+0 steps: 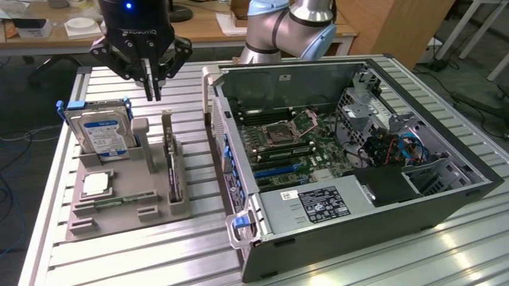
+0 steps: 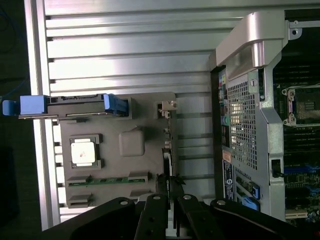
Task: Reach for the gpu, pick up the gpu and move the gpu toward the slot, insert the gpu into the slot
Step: 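Pick up the gpu and move the gpu toward the slot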
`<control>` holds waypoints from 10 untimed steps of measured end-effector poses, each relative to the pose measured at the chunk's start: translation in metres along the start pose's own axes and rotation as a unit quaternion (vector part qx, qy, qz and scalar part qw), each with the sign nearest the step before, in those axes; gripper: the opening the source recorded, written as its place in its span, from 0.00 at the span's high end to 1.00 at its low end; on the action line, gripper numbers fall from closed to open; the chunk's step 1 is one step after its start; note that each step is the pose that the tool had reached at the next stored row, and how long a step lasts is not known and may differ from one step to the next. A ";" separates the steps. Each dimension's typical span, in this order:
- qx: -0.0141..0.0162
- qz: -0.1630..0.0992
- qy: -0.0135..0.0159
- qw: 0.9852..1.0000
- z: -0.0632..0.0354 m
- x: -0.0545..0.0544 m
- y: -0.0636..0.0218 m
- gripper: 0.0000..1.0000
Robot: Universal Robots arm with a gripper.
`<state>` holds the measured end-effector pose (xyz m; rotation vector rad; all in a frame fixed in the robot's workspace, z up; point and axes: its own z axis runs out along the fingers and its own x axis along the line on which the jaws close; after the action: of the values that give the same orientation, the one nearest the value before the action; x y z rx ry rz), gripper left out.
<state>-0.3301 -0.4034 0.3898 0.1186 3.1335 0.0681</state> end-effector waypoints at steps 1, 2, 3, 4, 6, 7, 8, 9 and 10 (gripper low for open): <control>0.000 0.000 0.000 1.000 0.0000 0.000 0.0000 0.83; 0.000 0.000 0.000 1.000 0.0000 0.000 0.0000 0.77; 0.000 0.000 0.000 1.000 0.0000 0.000 0.0000 0.71; 0.000 0.000 0.000 1.000 0.0000 0.000 0.0000 0.71; 0.000 -0.001 0.000 1.000 0.0000 0.000 0.0000 0.59; 0.000 -0.008 0.000 1.000 0.0001 0.000 0.0000 0.59; 0.000 -0.018 0.001 1.000 0.0004 0.000 0.0000 0.53; 0.000 -0.027 0.001 1.000 0.0007 0.000 0.0000 0.53; 0.000 -0.035 0.002 0.999 0.0009 0.000 0.0000 0.53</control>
<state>-0.3302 -0.4033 0.3889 0.0076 3.1373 0.0684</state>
